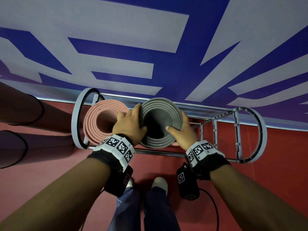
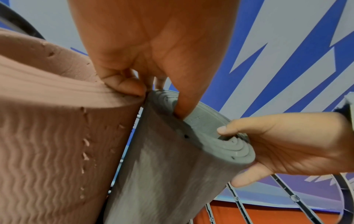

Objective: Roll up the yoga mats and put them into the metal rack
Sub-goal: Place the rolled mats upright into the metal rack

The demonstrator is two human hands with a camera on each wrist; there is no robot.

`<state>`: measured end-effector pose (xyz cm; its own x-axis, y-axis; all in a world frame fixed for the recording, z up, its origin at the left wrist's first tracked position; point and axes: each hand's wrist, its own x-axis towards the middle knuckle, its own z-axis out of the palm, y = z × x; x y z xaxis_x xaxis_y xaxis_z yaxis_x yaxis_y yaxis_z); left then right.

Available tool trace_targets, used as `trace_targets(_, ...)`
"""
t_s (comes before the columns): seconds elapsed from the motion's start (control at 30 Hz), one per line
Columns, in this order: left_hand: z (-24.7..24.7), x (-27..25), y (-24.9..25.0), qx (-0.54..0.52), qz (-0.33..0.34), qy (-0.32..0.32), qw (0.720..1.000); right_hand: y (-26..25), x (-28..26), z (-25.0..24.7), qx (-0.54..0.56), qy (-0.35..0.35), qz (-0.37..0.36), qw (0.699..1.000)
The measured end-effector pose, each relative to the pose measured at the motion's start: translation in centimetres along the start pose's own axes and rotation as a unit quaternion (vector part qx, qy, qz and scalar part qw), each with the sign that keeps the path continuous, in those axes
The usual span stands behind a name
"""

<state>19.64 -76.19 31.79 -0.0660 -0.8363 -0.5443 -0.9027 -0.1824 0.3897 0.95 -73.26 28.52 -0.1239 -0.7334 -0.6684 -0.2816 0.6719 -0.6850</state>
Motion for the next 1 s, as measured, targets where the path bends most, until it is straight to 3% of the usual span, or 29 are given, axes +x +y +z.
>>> trace_targets(0.4,0.3,-0.6,1.1,0.020,0.011,-0.026,0.999,-0.9,0.0,-1.3,-0.151,0.018,-0.051,0.987)
trace_targets(0.7,-0.2,-1.1,1.4,0.040,0.018,-0.036,0.998,-0.4,-0.8,-1.8,-0.156,0.017,-0.028,0.987)
trace_targets(1.0,0.2,-1.6,1.3,0.060,0.029,-0.017,0.998,-0.2,-1.1,-0.4,-0.052,0.024,-0.020,0.998)
